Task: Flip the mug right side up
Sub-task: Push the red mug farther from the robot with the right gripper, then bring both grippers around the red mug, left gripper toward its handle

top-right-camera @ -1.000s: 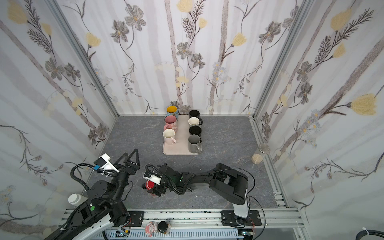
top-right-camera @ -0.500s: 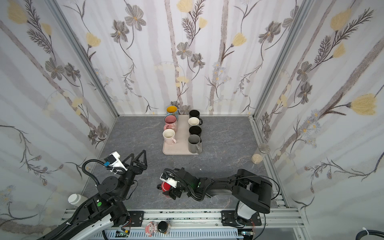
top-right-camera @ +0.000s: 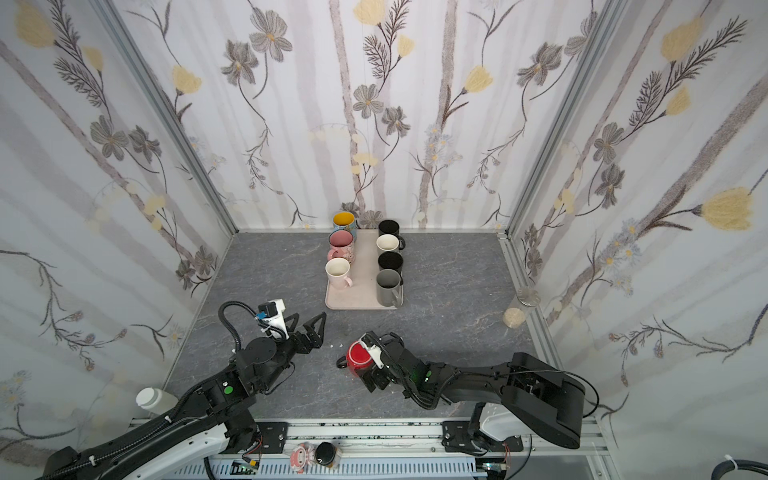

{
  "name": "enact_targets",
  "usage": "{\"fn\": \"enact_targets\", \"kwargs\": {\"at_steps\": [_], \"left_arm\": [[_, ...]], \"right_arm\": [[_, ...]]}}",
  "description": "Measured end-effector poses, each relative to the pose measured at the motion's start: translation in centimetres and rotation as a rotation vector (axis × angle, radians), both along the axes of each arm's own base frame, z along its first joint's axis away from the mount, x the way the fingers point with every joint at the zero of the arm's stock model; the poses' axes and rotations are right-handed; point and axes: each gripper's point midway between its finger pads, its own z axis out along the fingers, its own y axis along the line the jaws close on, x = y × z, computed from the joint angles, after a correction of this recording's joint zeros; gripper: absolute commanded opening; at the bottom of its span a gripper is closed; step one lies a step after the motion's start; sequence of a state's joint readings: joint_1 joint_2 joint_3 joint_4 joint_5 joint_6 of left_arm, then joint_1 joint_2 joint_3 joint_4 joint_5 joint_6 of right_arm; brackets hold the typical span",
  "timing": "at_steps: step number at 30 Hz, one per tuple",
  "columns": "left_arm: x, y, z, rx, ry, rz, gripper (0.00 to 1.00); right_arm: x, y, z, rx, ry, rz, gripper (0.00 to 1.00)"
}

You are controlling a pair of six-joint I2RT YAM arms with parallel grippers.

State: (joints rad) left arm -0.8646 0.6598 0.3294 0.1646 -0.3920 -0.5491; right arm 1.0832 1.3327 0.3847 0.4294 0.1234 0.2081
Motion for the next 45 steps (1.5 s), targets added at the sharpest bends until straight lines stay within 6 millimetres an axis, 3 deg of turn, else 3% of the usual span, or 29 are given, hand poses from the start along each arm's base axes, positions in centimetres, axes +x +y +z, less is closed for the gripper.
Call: {"fn": "enact_targets", "kwargs": {"at_steps": [5, 13, 18, 24, 29, 34, 41, 45], "left_arm": [[-0.5, -2.3, -4.0, 0.076, 0.117, -0.112, 0.87], [-3.1, -5.3, -10.2, 0.254, 0.307, -0.257, 0.83], [-3.9, -5.9, -12.7, 0.348, 0.353, -0.299, 0.81], [-4.0, -7.7, -12.3, 0.345, 0.295, -0.381, 0.78], [-4.0, -9.2, -12.1, 0.332, 0.254, -0.449, 0.58], [-4.3, -9.6, -13.2, 0.359, 0.273, -0.479, 0.47], [-4.4, -10.0, -13.0, 0.355, 0.256, -0.493, 0.31], [-4.6, -10.5, -12.7, 0.345, 0.243, -0.524, 0.37]], "right_arm": [[1.6, -1.6, 0.3, 0.037, 0.019, -0.123, 0.97], [2.3, -2.2, 1.1, 0.088, 0.028, -0.178, 0.97], [2.5, -2.2, 2.0, 0.116, 0.02, -0.185, 0.97], [2.5, -2.4, 3.1, 0.148, 0.008, -0.185, 0.97], [2.2, -3.2, 3.3, 0.156, 0.009, -0.18, 0.97], [2.3, -4.1, 4.5, 0.187, -0.015, -0.198, 0.97], [2.9, -5.4, 4.6, 0.18, -0.023, -0.24, 0.97], [2.9, -5.6, 4.4, 0.177, -0.021, -0.244, 0.97]]}}
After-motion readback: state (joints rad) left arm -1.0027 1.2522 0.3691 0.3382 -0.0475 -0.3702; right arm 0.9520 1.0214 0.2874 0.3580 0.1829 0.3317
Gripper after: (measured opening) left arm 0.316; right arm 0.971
